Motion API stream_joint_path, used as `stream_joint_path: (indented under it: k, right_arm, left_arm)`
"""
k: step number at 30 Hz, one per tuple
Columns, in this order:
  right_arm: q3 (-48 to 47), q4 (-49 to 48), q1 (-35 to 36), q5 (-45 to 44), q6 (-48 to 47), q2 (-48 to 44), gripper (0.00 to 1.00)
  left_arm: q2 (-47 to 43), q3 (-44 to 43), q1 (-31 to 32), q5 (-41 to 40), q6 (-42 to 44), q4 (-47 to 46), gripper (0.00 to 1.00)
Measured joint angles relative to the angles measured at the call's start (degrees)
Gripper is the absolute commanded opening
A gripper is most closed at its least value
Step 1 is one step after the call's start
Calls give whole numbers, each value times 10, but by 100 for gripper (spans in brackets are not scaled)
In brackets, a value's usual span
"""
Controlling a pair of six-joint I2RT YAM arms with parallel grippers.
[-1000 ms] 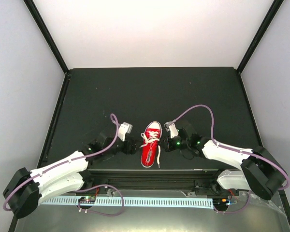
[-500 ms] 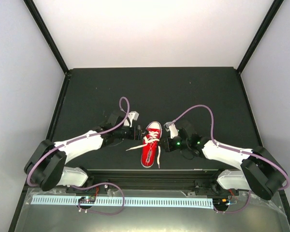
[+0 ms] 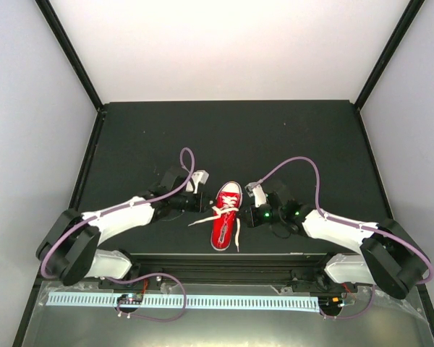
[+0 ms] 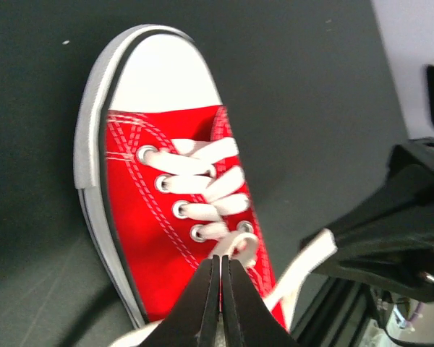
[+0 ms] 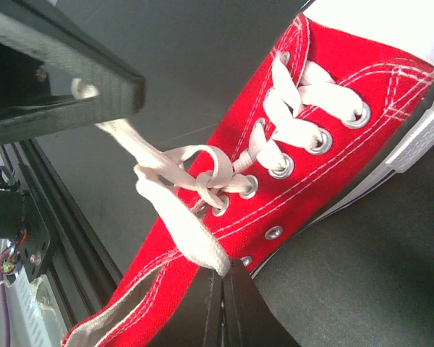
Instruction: Tie the shoes
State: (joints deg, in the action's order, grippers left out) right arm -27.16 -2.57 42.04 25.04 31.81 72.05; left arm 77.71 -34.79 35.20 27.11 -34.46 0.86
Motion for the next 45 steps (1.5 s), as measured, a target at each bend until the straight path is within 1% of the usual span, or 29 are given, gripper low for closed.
stream_joint_path:
  k: [4, 9, 15, 18, 23, 25, 29, 33, 34, 36, 37, 40, 43, 45]
  right_arm:
    - [0, 0, 0, 0, 0, 0, 2]
    - [0, 0, 0, 0, 0, 0, 2]
    - [0, 0, 0, 2, 0, 0, 2]
    - [0, 0, 0, 7, 0, 0, 2]
    - [0, 0, 0, 17, 0, 1, 2]
    - [0, 0, 0, 21, 0, 2, 2]
    - [0, 0, 0, 26, -2, 2, 2]
    - [0, 0, 0, 41, -9, 5, 2]
    - [0, 0, 0, 45, -11, 7, 2]
    - [0, 0, 1, 51, -14, 11, 2]
    - [0, 0, 2, 53, -15, 13, 2]
    - [0, 0, 6, 57, -19, 19, 2]
    - [0, 0, 9, 57, -21, 20, 1]
    - [0, 0, 10, 57, -21, 20, 2]
  left_arm:
    - [-64, 39, 2, 15, 9, -24, 2]
    - [-120, 92, 26, 24, 16, -44, 2]
    - [-128, 143, 67, 25, 8, -61, 4]
    - [-117, 147, 85, 24, 2, -71, 8]
    - [-89, 153, 96, 24, -6, -80, 18]
    - [-89, 158, 98, 21, -8, -73, 24]
    - [-123, 159, 99, 7, -9, -37, 44]
    - [-186, 155, 99, -23, -2, 27, 68]
    - [-197, 152, 99, -30, 1, 41, 70]
    - [-212, 139, 98, -53, 2, 70, 70]
    - [-211, 133, 97, -60, 2, 75, 66]
    - [-191, 109, 89, -74, 3, 79, 48]
    - [-139, 64, 80, -74, 9, 81, 32]
    - [-88, 24, 77, -71, 14, 76, 27]
